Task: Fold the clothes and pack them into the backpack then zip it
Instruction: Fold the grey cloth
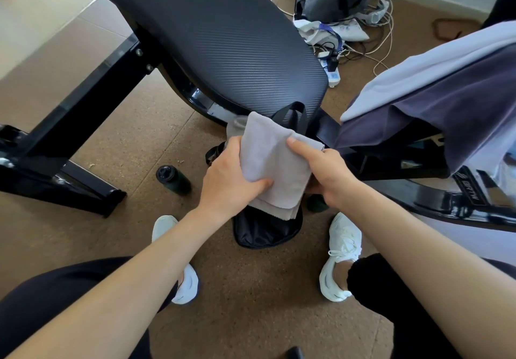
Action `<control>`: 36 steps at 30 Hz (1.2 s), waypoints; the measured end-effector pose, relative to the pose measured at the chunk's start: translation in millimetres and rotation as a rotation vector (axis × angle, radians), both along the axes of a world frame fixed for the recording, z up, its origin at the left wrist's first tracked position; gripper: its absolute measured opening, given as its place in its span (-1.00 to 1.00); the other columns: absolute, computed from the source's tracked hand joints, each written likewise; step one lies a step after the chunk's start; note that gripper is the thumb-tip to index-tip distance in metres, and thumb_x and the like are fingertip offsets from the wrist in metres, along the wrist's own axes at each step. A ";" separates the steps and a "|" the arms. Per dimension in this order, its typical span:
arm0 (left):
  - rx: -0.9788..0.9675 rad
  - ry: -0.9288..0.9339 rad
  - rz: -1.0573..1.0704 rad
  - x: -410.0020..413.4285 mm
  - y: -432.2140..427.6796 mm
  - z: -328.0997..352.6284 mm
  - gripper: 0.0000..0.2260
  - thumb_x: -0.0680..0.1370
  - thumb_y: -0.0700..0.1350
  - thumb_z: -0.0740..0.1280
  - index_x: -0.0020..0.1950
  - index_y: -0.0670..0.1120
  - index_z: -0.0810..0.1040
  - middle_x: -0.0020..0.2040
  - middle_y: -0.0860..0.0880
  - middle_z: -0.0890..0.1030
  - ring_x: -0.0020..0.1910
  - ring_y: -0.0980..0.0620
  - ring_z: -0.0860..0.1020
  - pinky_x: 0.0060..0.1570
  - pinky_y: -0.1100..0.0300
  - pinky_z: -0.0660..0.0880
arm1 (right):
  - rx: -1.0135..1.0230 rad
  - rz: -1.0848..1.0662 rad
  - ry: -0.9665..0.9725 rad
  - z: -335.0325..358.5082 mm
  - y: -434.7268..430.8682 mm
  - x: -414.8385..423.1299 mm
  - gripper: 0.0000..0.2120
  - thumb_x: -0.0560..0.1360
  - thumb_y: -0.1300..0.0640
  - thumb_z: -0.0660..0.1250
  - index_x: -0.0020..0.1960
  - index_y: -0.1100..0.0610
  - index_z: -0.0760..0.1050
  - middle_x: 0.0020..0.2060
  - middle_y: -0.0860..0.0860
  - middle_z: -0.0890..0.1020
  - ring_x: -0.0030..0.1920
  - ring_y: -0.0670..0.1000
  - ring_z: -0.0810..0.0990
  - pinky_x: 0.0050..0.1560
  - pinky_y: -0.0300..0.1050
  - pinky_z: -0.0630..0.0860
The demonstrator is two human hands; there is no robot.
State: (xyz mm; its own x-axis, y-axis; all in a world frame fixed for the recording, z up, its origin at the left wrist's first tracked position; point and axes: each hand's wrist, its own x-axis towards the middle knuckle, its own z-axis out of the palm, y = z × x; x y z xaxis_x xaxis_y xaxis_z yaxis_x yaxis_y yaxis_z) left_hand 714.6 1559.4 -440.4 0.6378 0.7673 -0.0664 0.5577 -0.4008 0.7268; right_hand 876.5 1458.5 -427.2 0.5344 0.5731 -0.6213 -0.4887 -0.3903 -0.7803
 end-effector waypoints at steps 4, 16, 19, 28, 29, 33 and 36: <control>0.306 0.024 -0.090 -2.6 -6.2 -0.5 -0.35 0.37 0.02 0.57 0.38 -0.02 0.38 0.17 0.02 0.52 0.02 -0.13 0.61 -0.22 -0.09 0.58 | -0.047 -0.038 0.054 -1.0 2.4 -0.6 -0.66 0.46 -0.10 0.52 0.14 0.07 0.62 -0.02 -0.01 0.75 -0.03 0.03 0.72 -0.19 -0.03 0.66; 0.534 0.075 -0.384 -3.2 -23.9 -4.4 -0.21 0.42 0.15 0.42 0.61 -0.01 0.28 0.41 -0.10 0.37 0.22 -0.07 0.46 -0.22 0.06 0.61 | 0.052 -0.011 0.210 -2.8 2.5 -0.5 -0.46 0.63 -0.30 0.14 0.29 0.08 0.58 0.12 0.13 0.72 0.14 0.12 0.70 0.04 0.13 0.67; 0.492 0.094 -0.411 -3.3 -18.1 -1.9 -0.21 0.40 0.20 0.40 0.60 0.04 0.30 0.43 -0.06 0.33 0.24 -0.06 0.40 -0.16 0.06 0.58 | 0.115 0.084 0.218 -2.8 1.9 -2.6 -0.40 0.54 -0.39 0.22 0.34 0.03 0.55 0.15 0.08 0.72 0.18 0.07 0.69 0.15 0.15 0.64; 0.037 -0.352 -0.163 -1.5 -0.7 -4.6 -0.68 0.45 -0.09 0.45 0.19 0.03 0.58 0.16 0.11 0.47 0.13 0.06 0.51 0.06 -0.01 0.56 | 0.110 0.088 0.112 -8.7 2.4 -4.7 -0.61 0.56 -0.11 0.41 0.31 0.04 0.56 0.14 0.00 0.72 0.19 0.02 0.68 0.19 0.10 0.61; -0.078 -0.328 -0.153 -1.7 1.6 -5.2 -0.59 0.43 -0.02 0.47 0.26 0.12 0.51 0.23 0.19 0.39 0.24 0.06 0.46 0.18 -0.01 0.55 | 0.113 0.101 0.118 -8.4 3.0 -5.4 -0.60 0.56 -0.11 0.40 0.32 0.03 0.56 0.15 0.00 0.72 0.19 0.02 0.68 0.22 0.11 0.60; -0.420 -0.239 -0.383 -6.2 6.1 -14.3 -0.31 0.50 -0.02 0.50 0.53 0.27 0.25 0.51 0.24 0.26 0.53 0.07 0.28 0.51 -0.08 0.31 | 0.108 0.192 0.141 -8.9 5.0 -9.8 -0.61 0.58 -0.14 0.35 0.33 0.03 0.57 0.16 0.01 0.71 0.19 0.03 0.68 0.18 0.09 0.62; -0.453 -0.233 -0.450 -10.3 5.8 -20.1 -0.28 0.55 -0.15 0.50 0.59 0.13 0.20 0.55 0.18 0.27 0.53 0.21 0.27 0.52 0.18 0.27 | 0.060 0.264 0.152 -13.7 7.2 -11.6 -0.62 0.60 -0.17 0.32 0.32 0.01 0.58 0.14 0.01 0.72 0.16 0.03 0.70 0.13 0.09 0.63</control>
